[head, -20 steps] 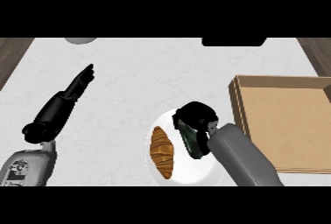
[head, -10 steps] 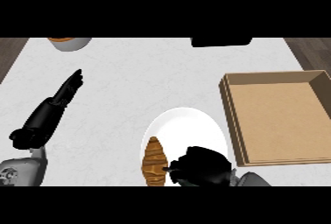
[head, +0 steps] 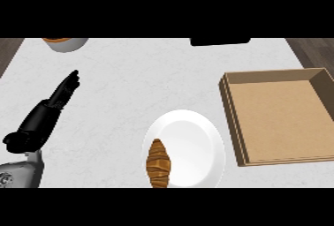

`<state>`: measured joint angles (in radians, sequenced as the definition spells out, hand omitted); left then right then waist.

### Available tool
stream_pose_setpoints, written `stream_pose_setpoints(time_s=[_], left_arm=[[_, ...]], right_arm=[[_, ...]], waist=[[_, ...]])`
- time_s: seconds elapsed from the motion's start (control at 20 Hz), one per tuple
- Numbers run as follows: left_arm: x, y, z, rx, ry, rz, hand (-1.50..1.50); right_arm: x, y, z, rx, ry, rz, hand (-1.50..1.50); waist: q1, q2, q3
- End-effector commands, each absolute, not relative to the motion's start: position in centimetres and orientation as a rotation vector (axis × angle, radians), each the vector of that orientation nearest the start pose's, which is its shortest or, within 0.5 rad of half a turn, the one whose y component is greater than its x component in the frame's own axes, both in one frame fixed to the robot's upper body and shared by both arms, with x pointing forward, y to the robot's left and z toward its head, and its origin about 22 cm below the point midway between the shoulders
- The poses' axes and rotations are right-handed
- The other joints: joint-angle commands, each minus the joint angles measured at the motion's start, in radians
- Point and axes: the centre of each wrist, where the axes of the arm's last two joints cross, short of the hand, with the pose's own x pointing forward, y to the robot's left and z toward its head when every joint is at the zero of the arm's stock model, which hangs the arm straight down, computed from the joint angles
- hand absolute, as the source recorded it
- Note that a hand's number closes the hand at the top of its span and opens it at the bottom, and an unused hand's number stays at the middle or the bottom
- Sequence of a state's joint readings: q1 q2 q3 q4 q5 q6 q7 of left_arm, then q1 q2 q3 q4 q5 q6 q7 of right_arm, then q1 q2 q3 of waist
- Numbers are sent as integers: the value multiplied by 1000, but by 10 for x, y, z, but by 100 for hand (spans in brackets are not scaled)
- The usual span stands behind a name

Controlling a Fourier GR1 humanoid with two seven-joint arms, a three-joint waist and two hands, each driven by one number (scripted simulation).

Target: Pick the eggplant from the plate and place it in the cardboard box

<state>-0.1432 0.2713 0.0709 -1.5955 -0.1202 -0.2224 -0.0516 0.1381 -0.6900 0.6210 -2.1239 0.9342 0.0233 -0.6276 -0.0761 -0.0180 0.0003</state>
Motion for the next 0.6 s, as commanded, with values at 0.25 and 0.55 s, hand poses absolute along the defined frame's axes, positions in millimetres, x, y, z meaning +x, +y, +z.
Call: stream_pose_setpoints(time_s=[0.25, 0.55], left_arm=[[281, 293, 75, 164, -1746, -488, 0], [286, 263, 78, 99, -1752, -521, 0]], right_arm=[[128, -264, 139, 394, 3152, -1940, 150], [157, -312, 175, 717, 3335, -1777, 150]], waist=[[26, 18, 1], [65, 19, 0]])
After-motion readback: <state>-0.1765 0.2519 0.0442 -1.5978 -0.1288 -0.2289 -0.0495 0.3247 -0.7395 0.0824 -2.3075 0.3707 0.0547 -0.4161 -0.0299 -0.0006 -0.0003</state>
